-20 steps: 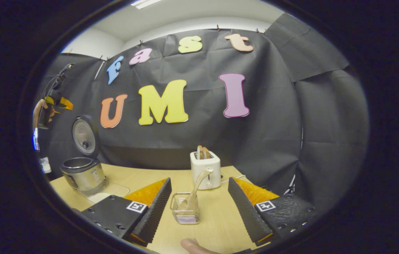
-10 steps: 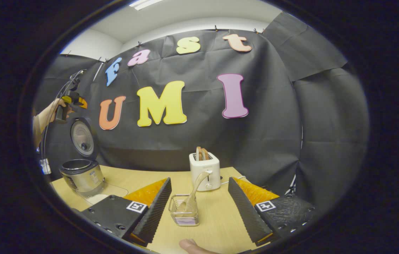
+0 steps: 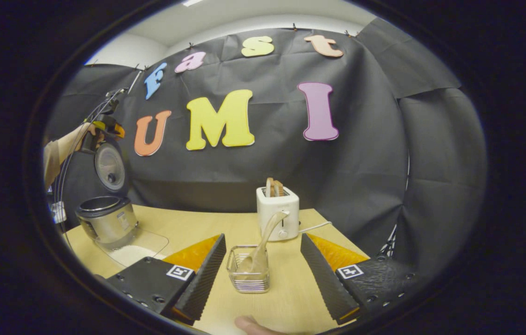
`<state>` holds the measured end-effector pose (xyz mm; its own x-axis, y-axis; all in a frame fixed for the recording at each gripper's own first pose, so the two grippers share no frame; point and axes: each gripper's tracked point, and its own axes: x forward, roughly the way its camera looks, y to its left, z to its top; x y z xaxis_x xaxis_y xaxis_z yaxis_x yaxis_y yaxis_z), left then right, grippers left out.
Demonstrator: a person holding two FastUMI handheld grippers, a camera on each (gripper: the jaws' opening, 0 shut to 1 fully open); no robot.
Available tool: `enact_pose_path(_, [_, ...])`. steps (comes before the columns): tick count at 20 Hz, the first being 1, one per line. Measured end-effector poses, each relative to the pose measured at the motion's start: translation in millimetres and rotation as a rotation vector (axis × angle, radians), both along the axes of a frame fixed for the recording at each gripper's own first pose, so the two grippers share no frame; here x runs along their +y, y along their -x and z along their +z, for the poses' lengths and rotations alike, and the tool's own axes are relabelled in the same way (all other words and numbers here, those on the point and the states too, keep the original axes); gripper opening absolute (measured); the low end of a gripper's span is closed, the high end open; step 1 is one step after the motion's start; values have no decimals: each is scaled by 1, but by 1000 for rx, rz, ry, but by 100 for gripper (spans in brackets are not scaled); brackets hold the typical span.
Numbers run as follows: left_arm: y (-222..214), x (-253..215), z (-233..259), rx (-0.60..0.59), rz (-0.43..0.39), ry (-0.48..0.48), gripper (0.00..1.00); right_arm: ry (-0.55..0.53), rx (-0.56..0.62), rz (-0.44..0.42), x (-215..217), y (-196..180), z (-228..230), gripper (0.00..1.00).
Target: Close the left gripper, press the button to open the rice cooker; take a wooden spoon from the chopstick holder with the right hand, scoop a spoonful of rice and pour it into the rice cooker, then put the wooden spoon back into the chopstick holder.
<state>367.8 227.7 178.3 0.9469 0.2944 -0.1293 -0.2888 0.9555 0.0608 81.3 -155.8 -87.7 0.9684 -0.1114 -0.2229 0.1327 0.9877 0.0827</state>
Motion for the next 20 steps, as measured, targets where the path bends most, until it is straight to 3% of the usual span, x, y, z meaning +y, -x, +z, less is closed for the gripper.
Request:
enact_pose_path(1, [0, -3, -1, 5, -7, -18, 84, 0, 0, 0, 0, 0, 1, 96])
enact_pose_path(2, [3, -8, -4, 11, -12, -18, 93, 1, -2, 0, 1, 1, 2, 93])
enact_pose_path(13, [97, -34, -43, 56, -40, 16, 91, -43, -92, 18, 4, 37, 47, 96])
enact_pose_path(14, [106, -37, -53, 77, -52, 31, 91, -43, -103, 16, 2, 40, 52, 92])
enact_pose_path(15, [115, -40, -62, 98, -58, 49, 91, -44, -113, 10, 0, 44, 56, 96])
enact_pose_path(20, [151, -56, -118, 260, -87, 116, 91, -52, -156, -3, -5, 60, 73, 95])
